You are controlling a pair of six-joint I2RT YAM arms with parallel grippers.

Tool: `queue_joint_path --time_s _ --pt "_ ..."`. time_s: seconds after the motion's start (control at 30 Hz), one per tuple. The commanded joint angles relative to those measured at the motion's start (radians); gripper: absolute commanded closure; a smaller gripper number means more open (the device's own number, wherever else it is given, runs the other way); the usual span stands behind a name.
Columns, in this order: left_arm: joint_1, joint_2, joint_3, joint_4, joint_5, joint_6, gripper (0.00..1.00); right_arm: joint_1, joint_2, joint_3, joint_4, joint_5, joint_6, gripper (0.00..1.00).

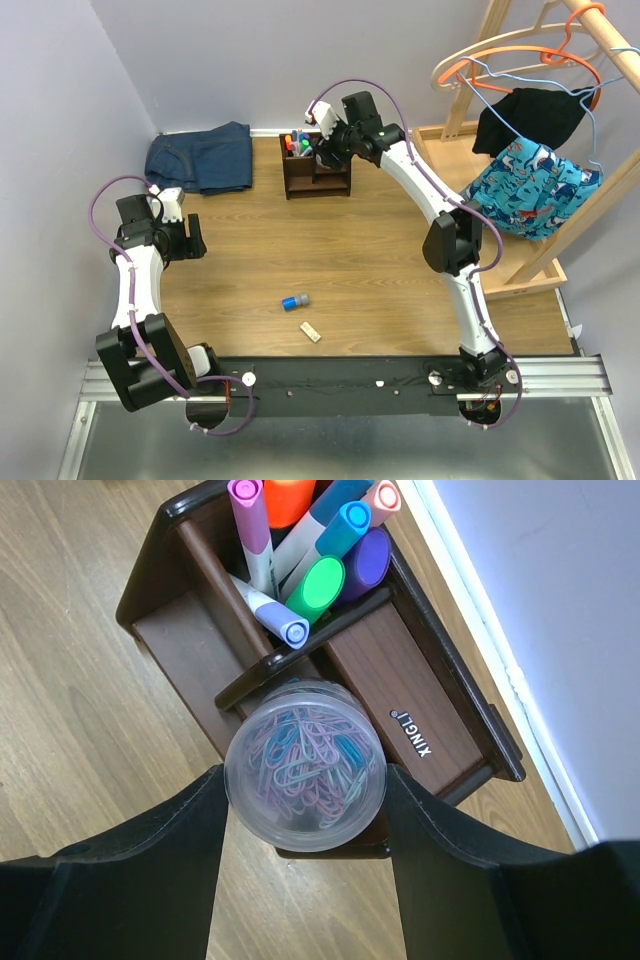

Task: Sort the stationery into containers
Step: Place the stationery in the storage box.

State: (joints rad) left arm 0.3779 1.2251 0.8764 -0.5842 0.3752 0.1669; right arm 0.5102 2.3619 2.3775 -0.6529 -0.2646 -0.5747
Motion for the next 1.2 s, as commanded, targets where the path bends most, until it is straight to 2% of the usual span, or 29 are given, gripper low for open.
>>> queue_joint_path --time_s 0.0,0.63,1.17 --pt "0.009 -0.006 -0.005 0.006 0.018 -0.003 0.18 -0.006 0.020 0.046 0.024 0.002 0.013 0.40" --pt "0.018 0.004 0.003 -0.008 0.007 0.008 0.19 -0.006 0.074 0.046 0.061 -0.002 -0.007 0.38" --pt "0.021 0.022 0.009 -0.005 0.011 0.008 0.18 -0.009 0.086 0.023 0.075 0.051 0.012 0.40"
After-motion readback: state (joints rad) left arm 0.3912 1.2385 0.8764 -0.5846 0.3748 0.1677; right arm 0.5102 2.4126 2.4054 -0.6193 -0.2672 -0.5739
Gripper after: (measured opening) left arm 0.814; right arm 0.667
